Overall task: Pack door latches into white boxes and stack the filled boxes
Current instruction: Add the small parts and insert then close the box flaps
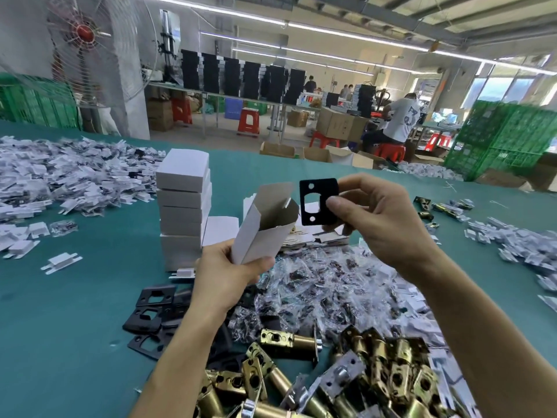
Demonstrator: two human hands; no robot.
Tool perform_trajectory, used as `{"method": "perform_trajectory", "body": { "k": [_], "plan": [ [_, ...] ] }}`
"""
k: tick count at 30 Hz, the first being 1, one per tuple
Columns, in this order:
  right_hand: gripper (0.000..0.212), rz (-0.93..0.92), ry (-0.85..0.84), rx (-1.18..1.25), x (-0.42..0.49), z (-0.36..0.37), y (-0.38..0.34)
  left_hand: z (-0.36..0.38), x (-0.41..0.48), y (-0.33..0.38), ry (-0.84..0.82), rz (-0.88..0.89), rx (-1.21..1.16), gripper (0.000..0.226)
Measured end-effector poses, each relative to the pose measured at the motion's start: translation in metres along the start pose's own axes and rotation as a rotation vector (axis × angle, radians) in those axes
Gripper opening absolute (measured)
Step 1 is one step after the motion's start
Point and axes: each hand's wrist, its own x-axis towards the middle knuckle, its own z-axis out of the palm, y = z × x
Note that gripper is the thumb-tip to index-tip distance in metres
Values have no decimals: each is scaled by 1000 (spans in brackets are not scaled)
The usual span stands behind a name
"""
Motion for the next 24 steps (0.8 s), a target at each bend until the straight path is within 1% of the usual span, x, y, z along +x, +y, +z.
{"method": "perform_trajectory", "body": {
  "k": [2,4,7,10,12,15,17,20,22,24],
  "plan": [
    [21,-25,-7,0,0,1,-5,1,-1,1,-35,-15,10,28],
    [25,-61,-18,-66,1,2,-7,1,-2,2,-79,-34,5,34],
    [24,-134,-50,-356,3,4,-7,2,-3,2,-135,-68,-11,43],
    [25,-243,-121,-665,5,10,-11,4,-4,0,-160,-97,-26,36],
    [23,-325,-169,-784,6,18,-17,5,-4,-1,-164,-102,-31,33],
    [21,-418,-208,-889,7,31,-22,6,-5,0,-168,-120,-52,32],
    [23,-420,-221,-971,10,36,-22,7,-5,1,-176,-125,-74,31],
    [24,-328,-262,-1036,14,41,-19,7,-5,1,-187,-118,-85,31],
    [25,-272,-297,-1046,17,42,-17,8,-6,1,-188,-117,-90,32],
    [23,-238,-315,-1001,20,43,-16,8,-5,0,-182,-122,-97,30]
  ]
}}
